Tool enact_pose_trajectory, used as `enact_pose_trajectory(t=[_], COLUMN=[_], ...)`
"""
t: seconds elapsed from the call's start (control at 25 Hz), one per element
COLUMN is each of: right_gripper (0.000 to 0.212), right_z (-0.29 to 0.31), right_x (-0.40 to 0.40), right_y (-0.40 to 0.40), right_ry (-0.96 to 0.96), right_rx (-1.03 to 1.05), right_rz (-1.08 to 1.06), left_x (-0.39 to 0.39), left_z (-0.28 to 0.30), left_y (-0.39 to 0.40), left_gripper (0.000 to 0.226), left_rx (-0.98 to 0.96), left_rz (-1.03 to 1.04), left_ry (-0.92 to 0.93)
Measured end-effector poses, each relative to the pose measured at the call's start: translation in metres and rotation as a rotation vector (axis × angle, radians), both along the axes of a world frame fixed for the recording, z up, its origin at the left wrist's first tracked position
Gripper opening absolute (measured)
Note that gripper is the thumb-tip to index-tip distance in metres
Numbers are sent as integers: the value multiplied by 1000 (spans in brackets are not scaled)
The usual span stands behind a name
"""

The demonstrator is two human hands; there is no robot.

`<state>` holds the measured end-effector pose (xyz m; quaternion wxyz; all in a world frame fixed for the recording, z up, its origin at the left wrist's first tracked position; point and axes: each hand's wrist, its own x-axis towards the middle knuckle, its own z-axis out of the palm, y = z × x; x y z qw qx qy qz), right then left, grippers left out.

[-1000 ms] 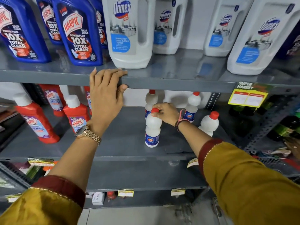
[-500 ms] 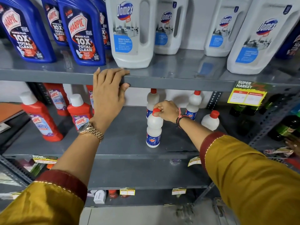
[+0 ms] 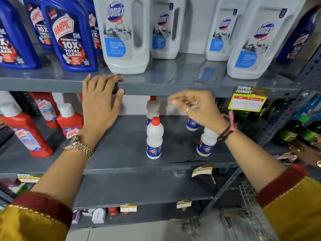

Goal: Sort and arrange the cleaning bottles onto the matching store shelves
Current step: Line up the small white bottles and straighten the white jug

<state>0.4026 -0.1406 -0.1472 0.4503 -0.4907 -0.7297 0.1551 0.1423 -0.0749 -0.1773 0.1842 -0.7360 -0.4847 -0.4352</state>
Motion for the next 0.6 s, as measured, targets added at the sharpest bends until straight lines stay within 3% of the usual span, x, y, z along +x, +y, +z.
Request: enact_pose_trajectory(t=[0.12, 0.28, 0.4, 0.6], right_gripper=[17, 35, 47, 35], right_z=[37, 49, 54, 61], right_x=[11, -5, -40, -88], right_y=[9, 59, 88, 118], right_ry=[160, 204, 259, 332], right_rx=[64, 25, -62, -122], right_rz=[-38, -42, 2, 30], left_x=[2, 0, -3, -5], left_z=[7, 35, 53, 76], left_y=[-2, 2, 20, 49], left_gripper=[37, 48, 57, 43], left_rx=[-34, -85, -197, -476], left_rz=[-34, -136, -219, -354], left_ry=[-63, -316, -313, -517])
